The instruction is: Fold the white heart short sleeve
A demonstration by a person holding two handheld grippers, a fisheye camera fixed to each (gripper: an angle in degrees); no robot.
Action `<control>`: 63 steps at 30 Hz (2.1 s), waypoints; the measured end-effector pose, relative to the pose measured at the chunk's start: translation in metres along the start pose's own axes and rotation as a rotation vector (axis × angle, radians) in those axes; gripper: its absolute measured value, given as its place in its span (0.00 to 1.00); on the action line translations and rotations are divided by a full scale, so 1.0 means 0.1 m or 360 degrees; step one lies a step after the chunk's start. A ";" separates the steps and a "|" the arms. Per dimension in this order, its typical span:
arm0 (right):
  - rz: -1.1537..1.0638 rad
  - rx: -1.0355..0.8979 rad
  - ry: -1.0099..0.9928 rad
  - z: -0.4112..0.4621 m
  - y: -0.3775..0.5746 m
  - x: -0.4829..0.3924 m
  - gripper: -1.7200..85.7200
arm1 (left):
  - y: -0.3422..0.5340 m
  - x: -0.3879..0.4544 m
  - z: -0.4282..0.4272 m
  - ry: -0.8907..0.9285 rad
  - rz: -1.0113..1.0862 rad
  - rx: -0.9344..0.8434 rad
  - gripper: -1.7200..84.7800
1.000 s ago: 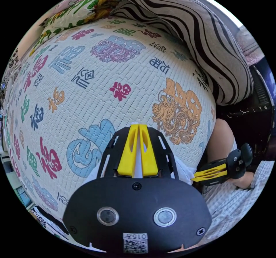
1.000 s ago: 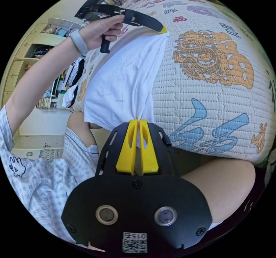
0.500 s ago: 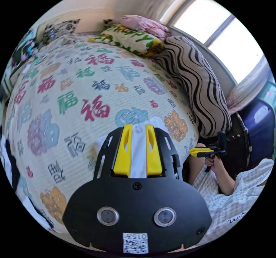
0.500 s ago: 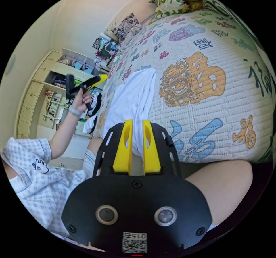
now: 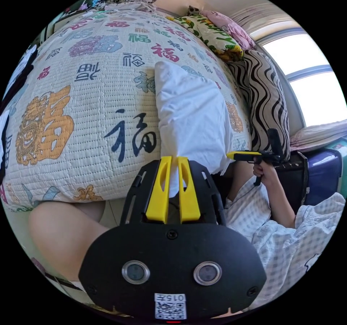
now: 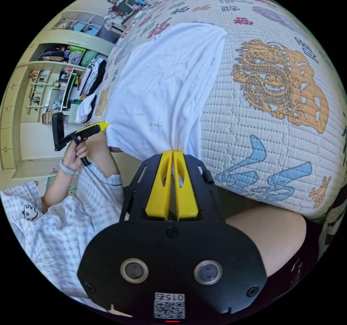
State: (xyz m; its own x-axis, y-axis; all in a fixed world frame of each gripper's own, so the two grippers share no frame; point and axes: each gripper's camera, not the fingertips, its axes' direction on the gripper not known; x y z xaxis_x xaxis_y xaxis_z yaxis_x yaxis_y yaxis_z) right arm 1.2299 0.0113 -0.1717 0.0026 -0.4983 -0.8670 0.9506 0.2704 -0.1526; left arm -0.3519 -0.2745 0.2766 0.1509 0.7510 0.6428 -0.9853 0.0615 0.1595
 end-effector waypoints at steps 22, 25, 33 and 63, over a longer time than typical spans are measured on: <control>-0.0480 -0.0404 0.0525 1.09 -2.83 -1.95 0.12 | 0.41 -0.51 -0.88 0.0392 -0.0199 -0.0002 0.09; -0.0478 -0.0512 0.0658 1.37 -2.97 -1.98 0.08 | 0.47 -0.55 -0.96 0.0467 -0.0208 0.0004 0.04; -0.0372 -0.0446 0.0522 1.32 -3.17 -1.86 0.03 | 0.75 -0.46 -1.42 0.0385 -0.0265 0.0086 0.02; 0.0031 -0.0016 0.0072 -0.01 -0.55 -0.12 0.02 | 0.66 1.34 -0.82 0.0146 0.0278 -0.0099 0.10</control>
State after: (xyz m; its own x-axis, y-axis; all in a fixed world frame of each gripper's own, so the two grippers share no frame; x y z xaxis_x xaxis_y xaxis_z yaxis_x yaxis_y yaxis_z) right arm 1.1770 0.0035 -0.1535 0.0065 -0.4550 -0.8905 0.9472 0.2883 -0.1403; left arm -0.4034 -0.1156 0.3120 -0.0276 0.8102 0.5855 -0.9993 -0.0366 0.0036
